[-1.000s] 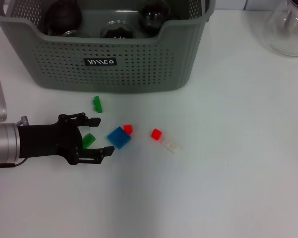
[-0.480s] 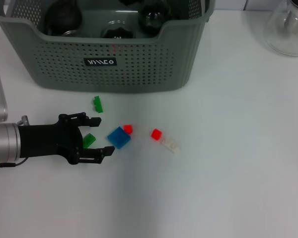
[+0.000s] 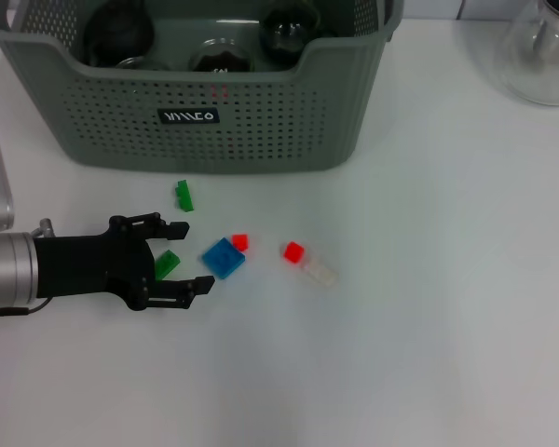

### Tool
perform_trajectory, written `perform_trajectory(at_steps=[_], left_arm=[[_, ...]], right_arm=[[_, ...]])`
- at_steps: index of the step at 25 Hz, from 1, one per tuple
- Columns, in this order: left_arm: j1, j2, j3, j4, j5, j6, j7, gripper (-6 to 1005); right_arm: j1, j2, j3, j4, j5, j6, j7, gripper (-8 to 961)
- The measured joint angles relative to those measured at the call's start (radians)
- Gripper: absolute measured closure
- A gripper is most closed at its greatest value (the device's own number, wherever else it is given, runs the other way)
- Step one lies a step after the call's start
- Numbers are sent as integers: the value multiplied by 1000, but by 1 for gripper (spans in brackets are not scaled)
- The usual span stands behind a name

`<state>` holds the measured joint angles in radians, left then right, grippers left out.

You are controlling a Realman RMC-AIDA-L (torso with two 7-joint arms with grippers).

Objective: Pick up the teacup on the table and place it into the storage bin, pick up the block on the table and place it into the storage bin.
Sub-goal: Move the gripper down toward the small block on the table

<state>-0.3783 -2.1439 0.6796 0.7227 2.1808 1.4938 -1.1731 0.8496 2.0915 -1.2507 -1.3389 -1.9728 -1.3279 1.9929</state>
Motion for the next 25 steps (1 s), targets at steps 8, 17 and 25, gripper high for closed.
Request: perform_trajectory(at_steps=[8,17,25], left_arm=[[-1,1,0,4,1,1,0,140],[-12,1,0,4,-1,2,0,140],[-13,-1,0,6,-1,2,0,139]], right_arm=[[-152,3,1,-64,-42,-411,-17,375],[-75,8,-75,175,-345,-360,197,378],[91,13,-330,412,-375,-165,400,380]])
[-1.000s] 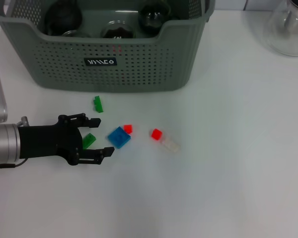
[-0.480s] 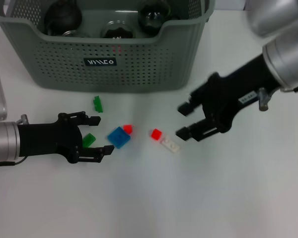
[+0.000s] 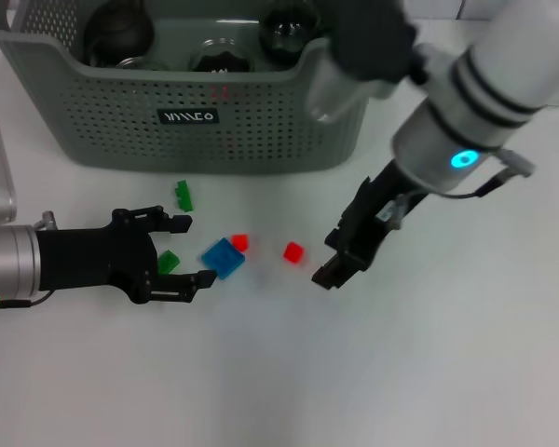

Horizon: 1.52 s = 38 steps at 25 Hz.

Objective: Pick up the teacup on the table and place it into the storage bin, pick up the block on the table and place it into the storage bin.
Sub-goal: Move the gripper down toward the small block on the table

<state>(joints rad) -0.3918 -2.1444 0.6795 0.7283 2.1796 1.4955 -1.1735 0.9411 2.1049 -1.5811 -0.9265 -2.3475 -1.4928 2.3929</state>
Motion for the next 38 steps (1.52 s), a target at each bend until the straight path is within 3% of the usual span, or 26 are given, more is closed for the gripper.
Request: perform_trajectory(at_steps=[5,10,25,38], left_arm=[[0,0,0,-1,0,0,3,139],[1,0,0,-2,0,-1,5,139],[-1,1,0,-5,0,-1,7,140],[-1,1,0,-6,0,-5,9,140]], right_arm=[[66,4,-174,92,-1,154,126,380],[81,13,-243,120,8,232,167,379],[77,14,-303,150,45,272,205,390],[79,13,-338,152,39,282,229,522]])
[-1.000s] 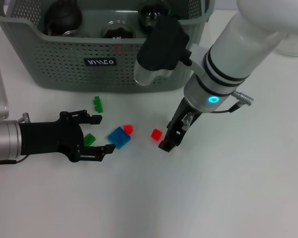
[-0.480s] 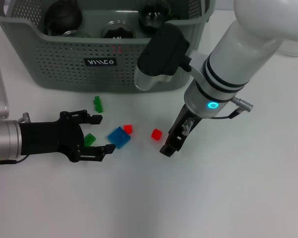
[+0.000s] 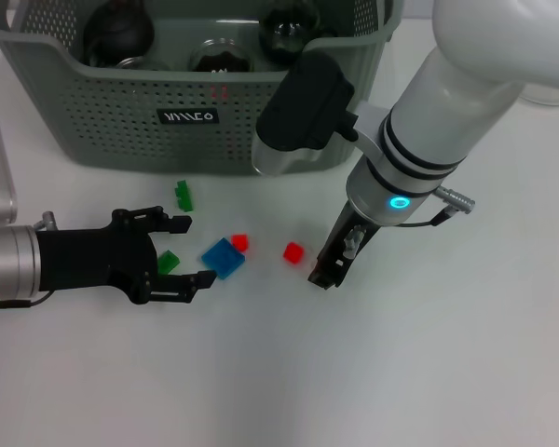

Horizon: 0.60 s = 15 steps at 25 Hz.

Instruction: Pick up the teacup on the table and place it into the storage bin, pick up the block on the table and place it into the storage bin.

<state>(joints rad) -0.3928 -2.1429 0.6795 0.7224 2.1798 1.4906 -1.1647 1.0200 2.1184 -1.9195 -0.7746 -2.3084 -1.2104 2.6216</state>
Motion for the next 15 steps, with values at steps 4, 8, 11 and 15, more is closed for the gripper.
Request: perform_trajectory(at_steps=[4,8,11,15], left_arm=[[0,0,0,0,0,-6,0,139],[1,-1,0,0,0,-6,0,139],[4,-2,0,0,0,-6,0,140],[7,-2,0,0,0,-6,0,140]], right_arm=[[7,0,-23,0,0,2,10,634],[7,-5,-31,-19,-6,-7,25,721],[-18,-13,-19,-84,-39,-36,51,750],[-76,-17,62,-210,-120,-154,68,750]])
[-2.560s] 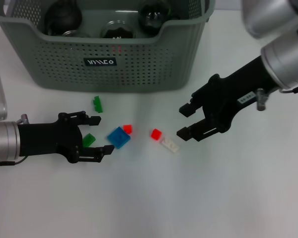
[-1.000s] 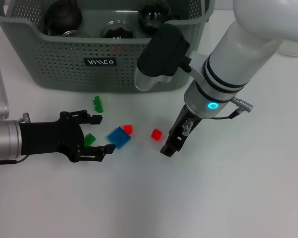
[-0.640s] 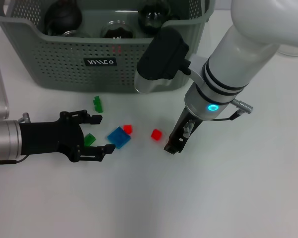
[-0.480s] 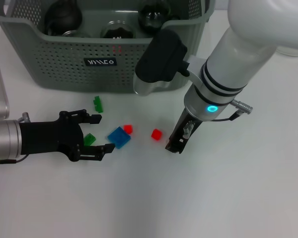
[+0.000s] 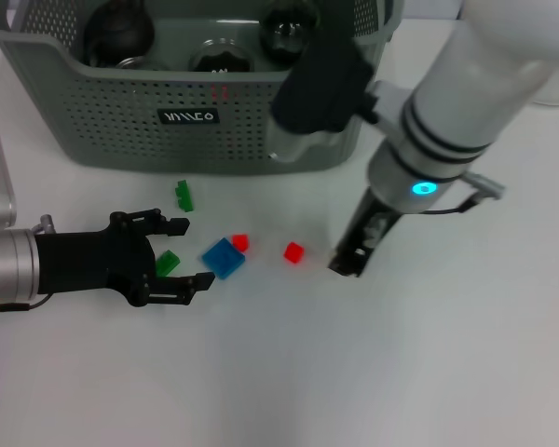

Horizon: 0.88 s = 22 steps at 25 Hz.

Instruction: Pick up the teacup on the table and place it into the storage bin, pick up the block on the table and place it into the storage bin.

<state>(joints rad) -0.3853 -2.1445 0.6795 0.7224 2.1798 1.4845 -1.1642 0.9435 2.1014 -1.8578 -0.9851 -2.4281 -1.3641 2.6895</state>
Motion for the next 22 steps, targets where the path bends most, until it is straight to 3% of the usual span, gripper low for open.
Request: perform_trajectory(at_steps=[6,11,16,20,22], left_arm=[[4,1,0,0,0,0,0,139],[2,2,0,0,0,0,0,140],[-4,0,0,0,2,6,0,140],[-5,-1,0,0,1,2,0,140],[-6,-2,1,0,0,1,0,140]], right_arm=[[-73,-2,259,-268,-28,-237,-35,751],[-8,-3,528,-384,127,-319,-116,751],[154,-17,786,-258,188,-271,-252,751],[255,-56,800,-19,156,-101,-346,750],[290,-60,792,85,111,-5,-389,749]])
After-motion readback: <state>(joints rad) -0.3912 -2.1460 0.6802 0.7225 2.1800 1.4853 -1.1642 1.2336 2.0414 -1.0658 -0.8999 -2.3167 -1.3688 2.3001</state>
